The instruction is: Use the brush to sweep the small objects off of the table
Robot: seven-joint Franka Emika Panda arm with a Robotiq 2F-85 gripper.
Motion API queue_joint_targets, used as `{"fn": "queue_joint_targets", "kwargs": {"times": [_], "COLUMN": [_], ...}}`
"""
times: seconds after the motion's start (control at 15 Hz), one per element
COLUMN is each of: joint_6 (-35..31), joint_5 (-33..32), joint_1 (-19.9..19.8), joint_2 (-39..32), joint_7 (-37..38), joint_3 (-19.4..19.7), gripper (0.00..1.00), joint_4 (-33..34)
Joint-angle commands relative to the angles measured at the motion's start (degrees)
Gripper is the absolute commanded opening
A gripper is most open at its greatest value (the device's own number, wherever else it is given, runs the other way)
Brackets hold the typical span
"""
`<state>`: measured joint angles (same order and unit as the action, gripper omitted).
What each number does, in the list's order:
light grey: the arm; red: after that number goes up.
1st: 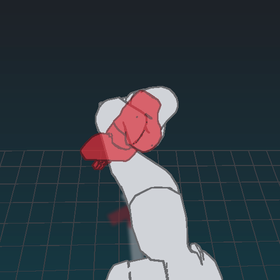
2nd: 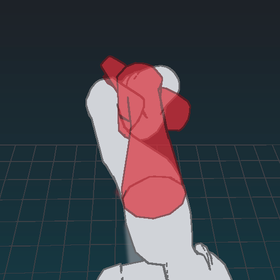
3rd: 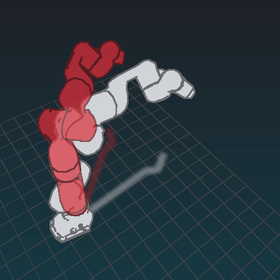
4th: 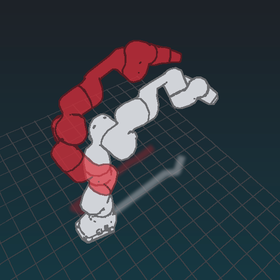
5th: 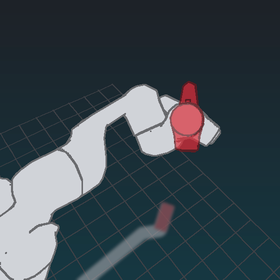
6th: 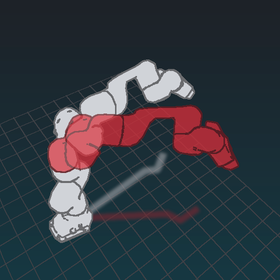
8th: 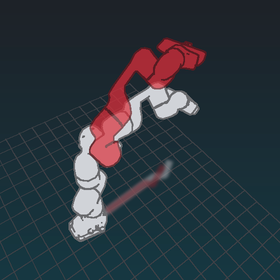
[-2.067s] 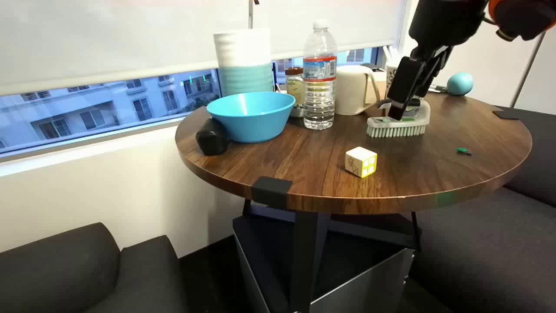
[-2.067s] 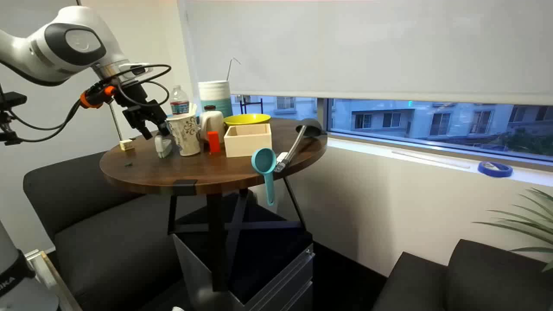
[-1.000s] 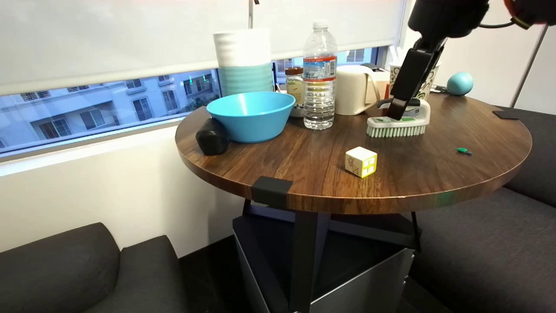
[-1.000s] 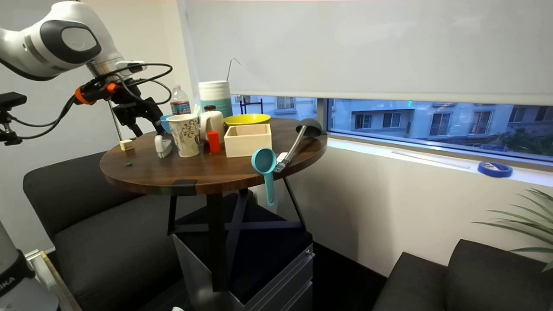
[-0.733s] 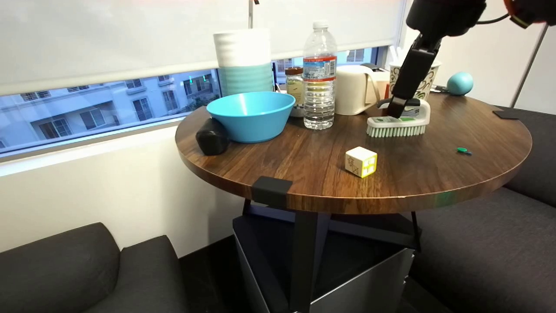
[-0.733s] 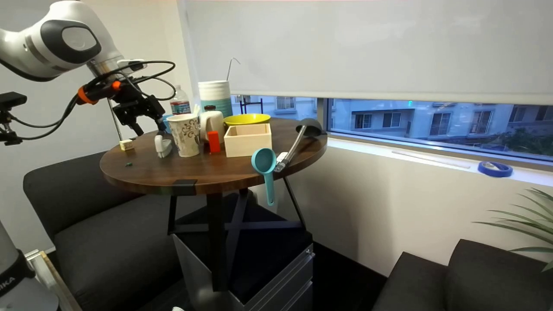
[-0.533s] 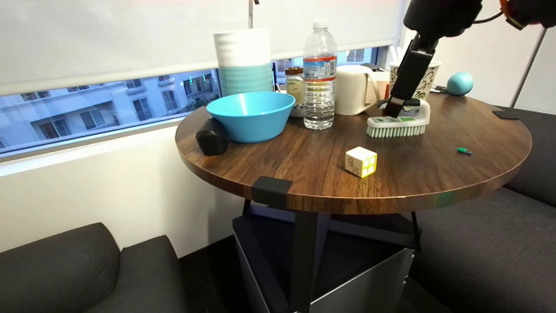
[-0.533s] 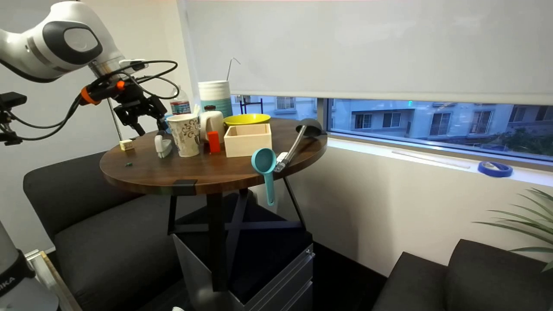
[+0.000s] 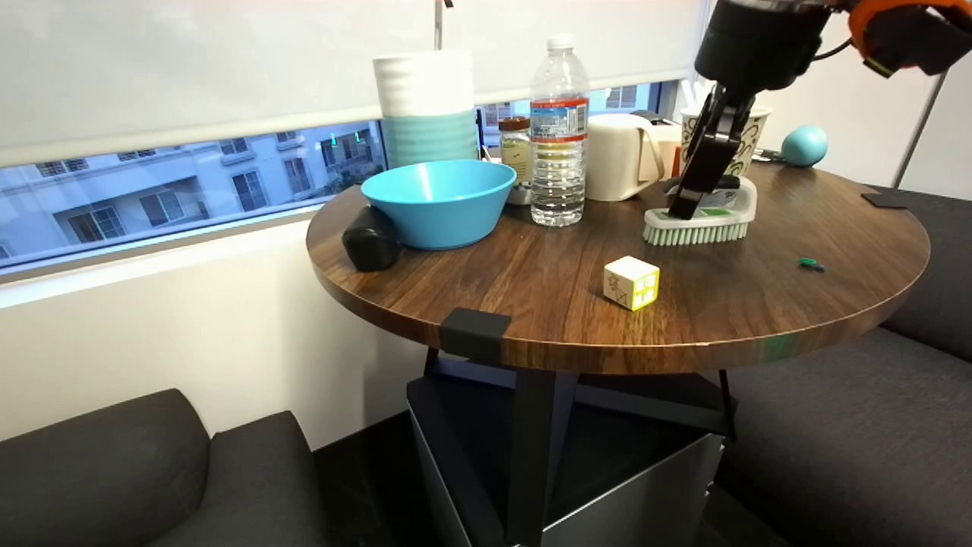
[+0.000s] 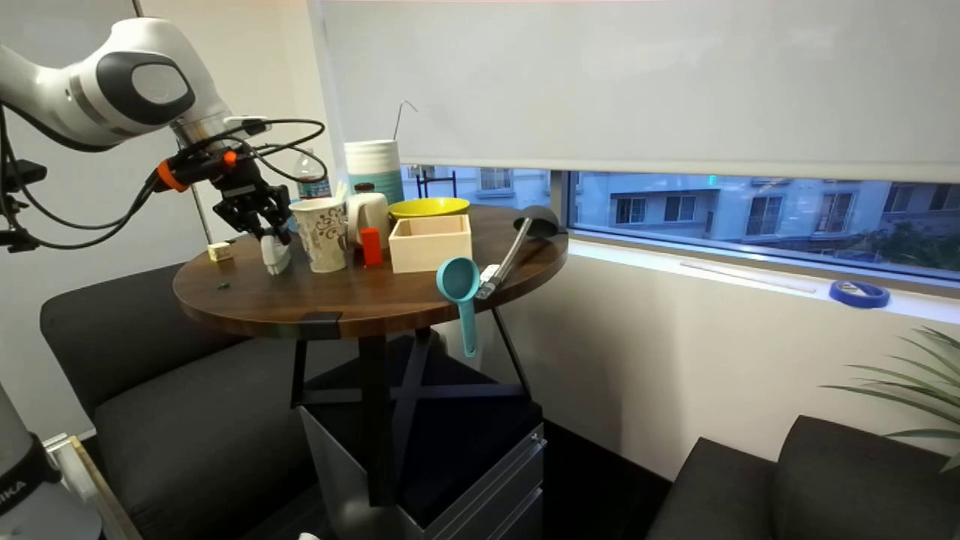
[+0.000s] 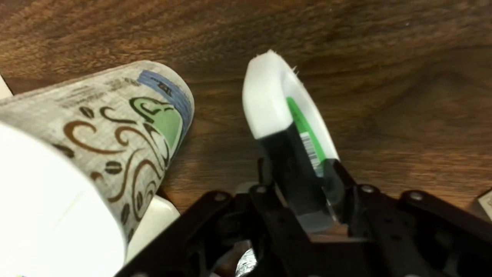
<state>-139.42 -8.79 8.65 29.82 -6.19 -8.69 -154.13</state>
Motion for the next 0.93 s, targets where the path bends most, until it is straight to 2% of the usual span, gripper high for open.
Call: {"fn": "queue_joint_targets", "kwargs": {"times": [0.0,0.13,0.53,0.87], "joint_6": [0.4,1.0,3.0,9.5], "joint_5": [-0.7,-0.9,-2.6,-15.2], "joint_1": [0.6,0.7,0.6,-2.0], "joint_2": [-1.1,-0.5,1.0,0.0], "joint_7": [-1.8,-2.4,-4.5,-0.1], "joint_3": [0.5,0.3,-0.2,-6.9], "gripper": [0.09,0.01,0.02,0.02], "joint_4": [1.5,1.7,3.1,6.2]}}
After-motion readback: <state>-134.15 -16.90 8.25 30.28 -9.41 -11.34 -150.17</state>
